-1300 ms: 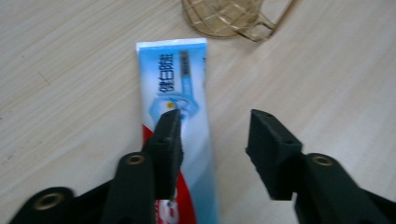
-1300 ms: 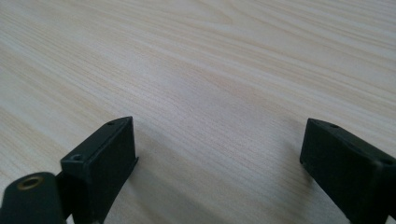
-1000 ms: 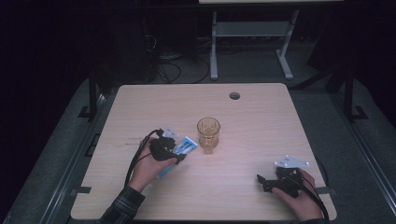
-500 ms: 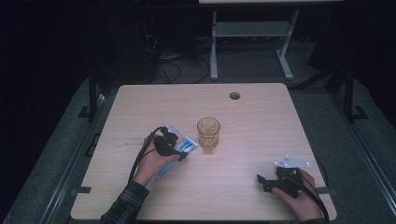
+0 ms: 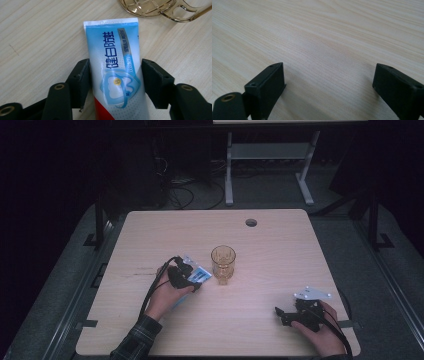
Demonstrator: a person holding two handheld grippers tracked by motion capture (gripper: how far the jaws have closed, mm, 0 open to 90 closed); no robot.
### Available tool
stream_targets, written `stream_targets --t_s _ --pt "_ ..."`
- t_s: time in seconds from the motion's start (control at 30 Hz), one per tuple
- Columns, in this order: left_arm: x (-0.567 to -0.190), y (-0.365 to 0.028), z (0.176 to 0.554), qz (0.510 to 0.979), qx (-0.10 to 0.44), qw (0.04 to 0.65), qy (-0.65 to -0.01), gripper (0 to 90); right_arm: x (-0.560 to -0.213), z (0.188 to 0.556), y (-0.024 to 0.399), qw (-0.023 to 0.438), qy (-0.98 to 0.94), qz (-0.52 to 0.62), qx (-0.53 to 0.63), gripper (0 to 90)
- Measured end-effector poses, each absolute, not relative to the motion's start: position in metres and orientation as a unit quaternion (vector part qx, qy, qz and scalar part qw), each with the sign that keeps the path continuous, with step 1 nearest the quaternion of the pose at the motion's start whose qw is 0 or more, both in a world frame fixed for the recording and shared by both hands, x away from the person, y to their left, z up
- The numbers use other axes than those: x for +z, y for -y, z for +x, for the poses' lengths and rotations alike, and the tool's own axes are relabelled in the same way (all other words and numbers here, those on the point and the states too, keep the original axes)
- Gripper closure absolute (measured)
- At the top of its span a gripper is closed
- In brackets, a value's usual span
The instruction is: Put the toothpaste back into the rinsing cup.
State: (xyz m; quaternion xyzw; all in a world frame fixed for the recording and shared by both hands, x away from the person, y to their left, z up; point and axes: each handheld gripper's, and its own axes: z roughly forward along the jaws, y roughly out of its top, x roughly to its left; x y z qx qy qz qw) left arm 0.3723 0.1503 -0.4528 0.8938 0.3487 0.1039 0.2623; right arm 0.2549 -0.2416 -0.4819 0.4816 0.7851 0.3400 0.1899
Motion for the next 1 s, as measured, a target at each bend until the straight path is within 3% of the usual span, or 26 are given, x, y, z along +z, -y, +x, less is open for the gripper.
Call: stream_targets --t_s 0.33,0.53,1.0 --pt "-0.450 -0.149 0.371 0.894 0.102 0.255 -0.355 55.2 -0.482 0.255 0.242 0.190 -0.785 0.481 0.340 9.8" --pt "-0.447 -0.150 0.369 0.894 0.092 0.255 -0.356 69.0 -0.482 0.255 0.242 0.190 -0.785 0.481 0.340 9.8" --pt "-0.444 -0.159 0.370 0.891 0.066 0.268 -0.360 72.3 -0.482 0.255 0.242 0.190 -0.785 0.481 0.340 9.8"
